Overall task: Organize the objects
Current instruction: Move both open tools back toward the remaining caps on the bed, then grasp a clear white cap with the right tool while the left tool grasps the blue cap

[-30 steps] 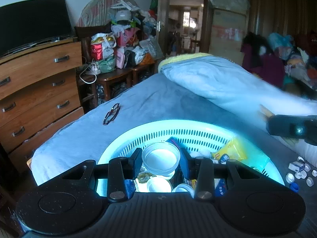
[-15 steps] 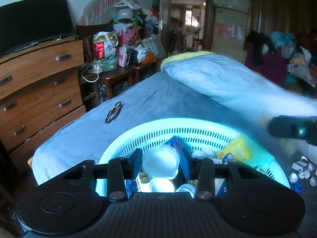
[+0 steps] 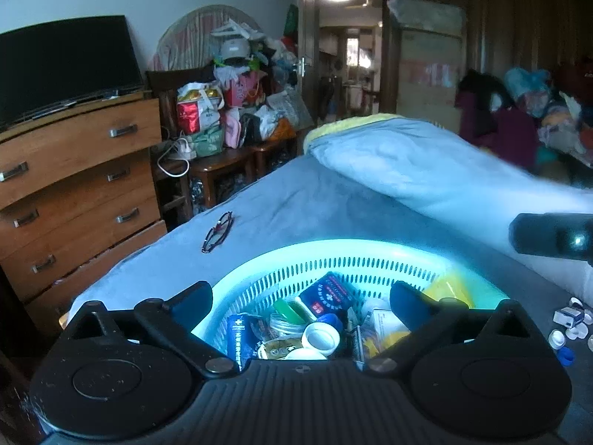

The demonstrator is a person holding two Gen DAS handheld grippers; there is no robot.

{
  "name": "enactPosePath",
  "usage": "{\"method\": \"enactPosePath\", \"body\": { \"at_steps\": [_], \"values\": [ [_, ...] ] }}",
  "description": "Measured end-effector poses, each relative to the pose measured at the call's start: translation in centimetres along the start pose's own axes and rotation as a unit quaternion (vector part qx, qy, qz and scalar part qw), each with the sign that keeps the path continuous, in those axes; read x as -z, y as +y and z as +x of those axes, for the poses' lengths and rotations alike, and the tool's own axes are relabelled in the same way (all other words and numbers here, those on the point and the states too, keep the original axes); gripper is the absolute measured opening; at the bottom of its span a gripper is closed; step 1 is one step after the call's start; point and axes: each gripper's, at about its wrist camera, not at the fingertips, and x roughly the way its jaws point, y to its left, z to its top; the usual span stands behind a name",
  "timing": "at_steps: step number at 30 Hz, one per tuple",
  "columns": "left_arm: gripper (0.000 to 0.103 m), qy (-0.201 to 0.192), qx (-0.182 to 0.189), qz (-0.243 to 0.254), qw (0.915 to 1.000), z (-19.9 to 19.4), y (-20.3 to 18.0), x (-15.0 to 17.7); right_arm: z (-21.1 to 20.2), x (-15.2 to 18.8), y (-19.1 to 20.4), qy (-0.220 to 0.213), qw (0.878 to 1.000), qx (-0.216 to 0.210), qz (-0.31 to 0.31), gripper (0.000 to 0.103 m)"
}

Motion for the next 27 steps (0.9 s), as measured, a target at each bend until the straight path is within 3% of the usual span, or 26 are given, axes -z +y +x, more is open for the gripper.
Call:
{"method": "enactPosePath", "body": {
  "at_steps": [4, 5, 6, 8, 12, 14, 16, 19, 22, 27],
  "values": [
    [0.103, -0.012, 0.015, 0.0, 0.9998, -0.6, -0.6, -0.1, -3.0, 0.7, -0.8, -0.045, 0.999, 0.007, -0.009, 0.074],
    [0.103, -0.018, 0.021, 0.002, 0.9996, -0.9, -0.8, 0.0, -4.2, 1.1, -1.2, -0.063, 0.998, 0.014, -0.015, 0.082],
    [0.103, -0.029, 0.029, 0.004, 0.9992, -1.3, -1.1, 0.0, -5.5, 1.8, -1.7, -0.081, 0.996, 0.028, -0.021, 0.092],
    [0.103, -0.046, 0.046, 0.006, 0.9979, -1.9, -1.7, 0.1, -8.0, 3.7, -3.1, -0.106, 0.992, 0.059, -0.022, 0.099],
    [0.103, -0.083, 0.114, 0.018, 0.9898, -3.5, -4.7, 0.3, -12.2, 9.3, -7.7, -0.099, 0.986, 0.136, 0.007, 0.1],
    [0.103, -0.101, 0.161, 0.032, 0.9812, -4.6, -7.1, 0.7, -13.8, 13.0, -10.7, -0.07, 0.979, 0.185, 0.04, 0.096],
    [0.103, -0.108, 0.208, 0.051, 0.9707, -5.4, -10.0, 1.3, -15.1, 16.8, -13.7, -0.031, 0.971, 0.225, 0.076, 0.082],
    [0.103, -0.095, 0.277, 0.102, 0.9508, -6.0, -15.0, 3.4, -17.1, 22.4, -17.3, 0.013, 0.955, 0.266, 0.129, 0.073],
    [0.103, -0.058, 0.299, 0.138, 0.9425, -5.2, -19.3, 6.0, -17.7, 25.6, -19.8, 0.033, 0.949, 0.269, 0.16, 0.064],
    [0.102, -0.012, 0.322, 0.16, 0.9331, -3.6, -23.0, 9.0, -14.9, 26.0, -23.8, 0.04, 0.948, 0.288, 0.128, 0.062]
  ]
}}
